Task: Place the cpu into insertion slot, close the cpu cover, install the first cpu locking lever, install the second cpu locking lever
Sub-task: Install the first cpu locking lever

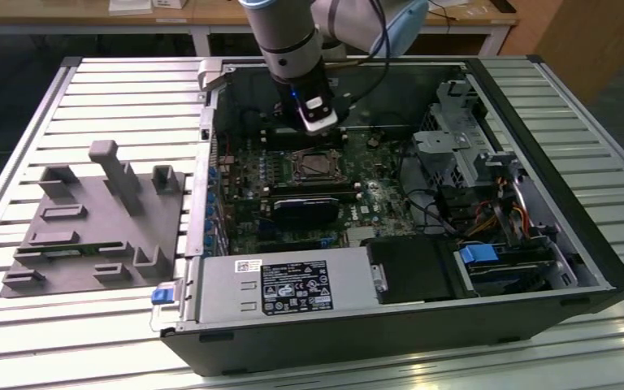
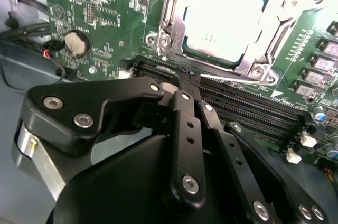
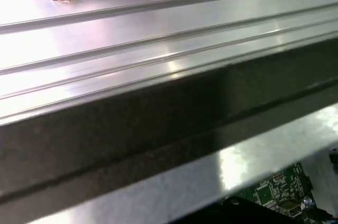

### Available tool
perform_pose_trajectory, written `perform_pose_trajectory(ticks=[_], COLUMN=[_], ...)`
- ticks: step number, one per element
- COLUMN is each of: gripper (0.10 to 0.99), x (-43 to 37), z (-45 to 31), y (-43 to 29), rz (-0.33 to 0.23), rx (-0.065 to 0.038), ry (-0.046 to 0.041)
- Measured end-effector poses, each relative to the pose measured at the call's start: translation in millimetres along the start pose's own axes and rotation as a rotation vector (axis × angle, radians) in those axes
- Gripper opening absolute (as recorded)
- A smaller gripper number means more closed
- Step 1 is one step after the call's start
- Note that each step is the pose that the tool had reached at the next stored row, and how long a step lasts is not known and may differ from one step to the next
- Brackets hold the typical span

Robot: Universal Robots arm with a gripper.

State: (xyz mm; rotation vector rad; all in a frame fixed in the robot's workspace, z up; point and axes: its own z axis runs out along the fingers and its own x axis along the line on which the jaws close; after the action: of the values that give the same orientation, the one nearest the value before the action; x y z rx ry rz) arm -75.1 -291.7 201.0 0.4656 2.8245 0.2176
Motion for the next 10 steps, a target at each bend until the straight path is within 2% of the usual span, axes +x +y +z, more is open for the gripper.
perform_pose_trajectory(ticks=[3, 10], gripper=[0.102, 0.102], x=[0.3, 0.0], z=[1.3, 3.5], y=[-0.2, 0.5], rz=[0.010, 0.017], rx=[0.007, 0.009], ry=[-0.0036, -0.0053])
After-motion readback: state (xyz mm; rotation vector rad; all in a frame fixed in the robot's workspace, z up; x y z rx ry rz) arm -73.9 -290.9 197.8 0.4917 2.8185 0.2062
